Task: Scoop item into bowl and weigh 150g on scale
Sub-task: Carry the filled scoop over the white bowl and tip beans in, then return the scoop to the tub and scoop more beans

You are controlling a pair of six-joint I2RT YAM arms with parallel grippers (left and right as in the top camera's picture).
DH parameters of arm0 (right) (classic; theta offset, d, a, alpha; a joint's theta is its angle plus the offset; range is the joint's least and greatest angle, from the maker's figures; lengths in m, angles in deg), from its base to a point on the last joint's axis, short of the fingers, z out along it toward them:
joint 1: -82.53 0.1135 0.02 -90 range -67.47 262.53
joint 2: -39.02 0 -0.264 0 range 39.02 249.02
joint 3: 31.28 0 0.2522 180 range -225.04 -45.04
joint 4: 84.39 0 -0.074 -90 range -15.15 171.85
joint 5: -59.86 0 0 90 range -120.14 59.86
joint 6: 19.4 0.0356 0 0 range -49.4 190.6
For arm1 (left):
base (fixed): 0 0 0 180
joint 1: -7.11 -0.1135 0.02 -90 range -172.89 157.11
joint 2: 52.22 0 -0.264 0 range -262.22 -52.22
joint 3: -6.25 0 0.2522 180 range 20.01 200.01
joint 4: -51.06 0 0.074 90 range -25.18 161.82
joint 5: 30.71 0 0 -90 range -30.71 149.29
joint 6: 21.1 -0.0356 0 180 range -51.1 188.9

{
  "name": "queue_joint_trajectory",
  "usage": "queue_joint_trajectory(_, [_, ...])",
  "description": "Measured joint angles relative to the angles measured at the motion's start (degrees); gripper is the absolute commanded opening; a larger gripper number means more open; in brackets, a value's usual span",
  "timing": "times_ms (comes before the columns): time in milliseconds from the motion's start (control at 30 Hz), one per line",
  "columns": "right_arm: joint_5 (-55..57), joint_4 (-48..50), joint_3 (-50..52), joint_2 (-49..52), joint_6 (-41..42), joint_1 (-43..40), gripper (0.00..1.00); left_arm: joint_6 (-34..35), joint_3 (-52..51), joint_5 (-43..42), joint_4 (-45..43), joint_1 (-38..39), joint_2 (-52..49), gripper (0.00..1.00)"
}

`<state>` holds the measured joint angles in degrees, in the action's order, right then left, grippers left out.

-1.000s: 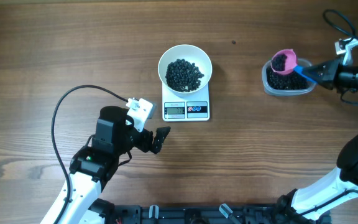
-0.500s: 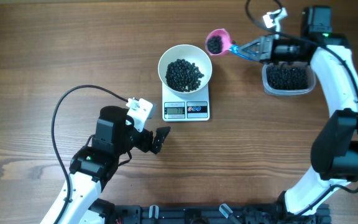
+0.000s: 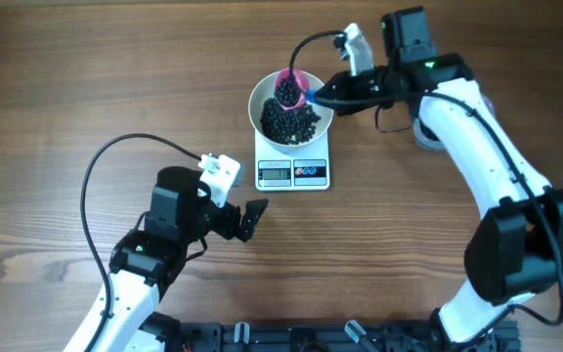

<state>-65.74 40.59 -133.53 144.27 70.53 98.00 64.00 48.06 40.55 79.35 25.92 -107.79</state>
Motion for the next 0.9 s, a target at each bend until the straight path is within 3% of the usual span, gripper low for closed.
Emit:
queue_joint_trajectory(400, [43.58, 0.39, 0.0, -2.75, -10.32, 19.26, 0.04, 0.0, -0.02, 0.0, 0.0, 0.0, 0.0, 1.0])
queue_joint_trajectory(500, [48.85, 0.7, 0.0, -2.75, -12.72, 20.28, 0.04, 0.0, -0.02, 0.0, 0.0, 0.0, 0.0, 1.0])
queue_joint_trajectory(767, [46.93, 2.34, 0.0, -4.63, -10.19, 19.15, 0.04, 0.0, 0.0, 0.0, 0.0, 0.0, 0.0, 1.0])
queue_joint_trajectory(900, [33.75, 2.6, 0.0, -14.1, -6.47, 8.66, 0.04, 0.0, 0.0, 0.0, 0.02, 0.0, 0.0, 1.0])
